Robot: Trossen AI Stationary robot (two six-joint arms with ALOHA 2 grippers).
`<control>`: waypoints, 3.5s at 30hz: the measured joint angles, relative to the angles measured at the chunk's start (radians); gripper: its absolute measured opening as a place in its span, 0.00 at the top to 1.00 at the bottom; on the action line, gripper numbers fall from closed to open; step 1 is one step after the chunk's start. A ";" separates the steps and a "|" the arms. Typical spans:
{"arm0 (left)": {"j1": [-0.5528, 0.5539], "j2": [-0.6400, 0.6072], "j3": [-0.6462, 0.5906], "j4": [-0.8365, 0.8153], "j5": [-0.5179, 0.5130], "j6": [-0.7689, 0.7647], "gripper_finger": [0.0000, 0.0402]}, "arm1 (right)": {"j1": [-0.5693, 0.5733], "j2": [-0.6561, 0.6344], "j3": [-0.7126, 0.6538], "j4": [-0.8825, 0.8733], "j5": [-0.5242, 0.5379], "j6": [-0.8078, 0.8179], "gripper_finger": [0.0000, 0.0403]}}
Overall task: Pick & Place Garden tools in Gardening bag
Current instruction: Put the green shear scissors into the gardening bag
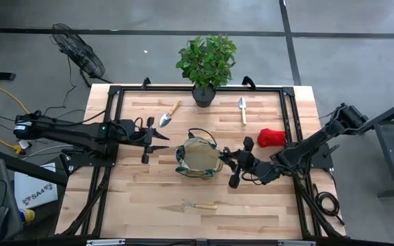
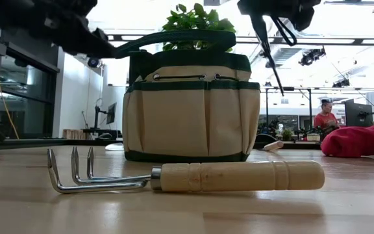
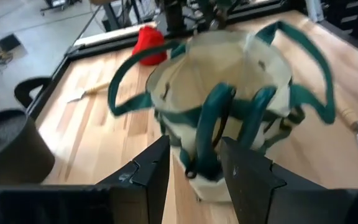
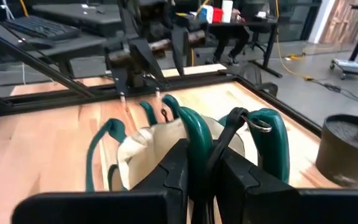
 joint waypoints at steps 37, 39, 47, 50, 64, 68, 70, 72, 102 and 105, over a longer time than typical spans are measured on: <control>0.000 -0.106 -0.150 0.043 -0.052 -0.082 0.66 | -0.122 0.032 0.001 0.204 -0.270 -0.194 0.91; 0.000 -0.135 -0.187 0.084 -0.043 -0.096 0.66 | -0.128 0.048 0.001 0.217 -0.277 -0.193 0.91; 0.000 -0.282 -0.305 0.191 0.037 -0.121 0.66 | -0.146 0.106 0.002 0.266 -0.288 -0.192 0.91; 0.000 -0.339 -0.329 0.194 0.056 -0.122 0.66 | -0.144 0.109 0.002 0.266 -0.288 -0.191 0.91; 0.000 -0.471 -0.407 0.184 0.064 -0.186 0.66 | -0.088 0.089 0.002 0.251 -0.207 -0.213 0.91; 0.000 -0.471 -0.407 0.184 0.064 -0.192 0.66 | -0.078 0.088 0.002 0.225 -0.207 -0.189 0.91; 0.000 -0.471 -0.407 0.184 0.064 -0.188 0.66 | -0.073 0.088 0.002 0.209 -0.205 -0.175 0.91; 0.000 -0.471 -0.408 0.184 0.064 -0.188 0.66 | -0.064 0.088 0.002 0.210 -0.176 -0.186 0.91; 0.000 -0.470 -0.408 0.183 0.044 -0.166 0.66 | -0.036 0.076 -0.120 0.466 -0.088 -0.251 0.91; 0.000 -0.470 -0.408 0.183 0.044 -0.166 0.66 | -0.035 0.076 -0.205 0.615 -0.095 -0.254 0.91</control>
